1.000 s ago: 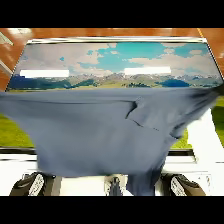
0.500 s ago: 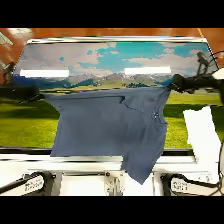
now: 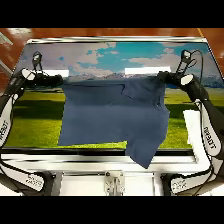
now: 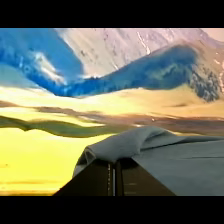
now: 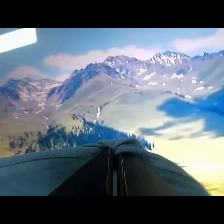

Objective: Fold the shirts.

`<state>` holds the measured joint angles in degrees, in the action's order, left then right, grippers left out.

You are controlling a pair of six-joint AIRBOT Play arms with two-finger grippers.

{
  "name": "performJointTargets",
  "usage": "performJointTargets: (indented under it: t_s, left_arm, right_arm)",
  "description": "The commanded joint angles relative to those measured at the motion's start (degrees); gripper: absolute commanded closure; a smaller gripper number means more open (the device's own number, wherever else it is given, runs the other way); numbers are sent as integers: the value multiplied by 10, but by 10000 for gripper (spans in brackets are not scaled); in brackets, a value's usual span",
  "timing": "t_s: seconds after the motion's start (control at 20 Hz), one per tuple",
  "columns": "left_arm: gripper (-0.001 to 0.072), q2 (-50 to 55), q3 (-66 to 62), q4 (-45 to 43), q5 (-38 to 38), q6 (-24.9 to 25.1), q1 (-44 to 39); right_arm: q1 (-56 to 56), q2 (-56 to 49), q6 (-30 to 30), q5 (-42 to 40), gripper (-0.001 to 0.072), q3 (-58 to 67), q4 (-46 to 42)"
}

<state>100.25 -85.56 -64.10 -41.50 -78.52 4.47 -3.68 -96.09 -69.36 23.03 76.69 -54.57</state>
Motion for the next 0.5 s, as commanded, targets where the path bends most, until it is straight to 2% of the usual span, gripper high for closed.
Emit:
performJointTargets:
  t_s: [0.0, 0.2, 0.3, 0.45]
  left_arm:
    - [670, 43, -10, 2, -13, 0, -6]
    - [670, 44, -18, -1, -94, 36, -5]
    - [670, 44, -33, -12, -161, 35, 3]
    - [670, 46, -39, -17, -272, 33, 14]
  right_arm:
    - [6, -37, -6, 35, 654, 0, 1]
    - [-1, -31, -7, 132, 654, 0, -1]
    - [-16, -12, -17, 196, 655, 0, -38]
    - [-46, -2, -102, 298, 655, 0, -119]
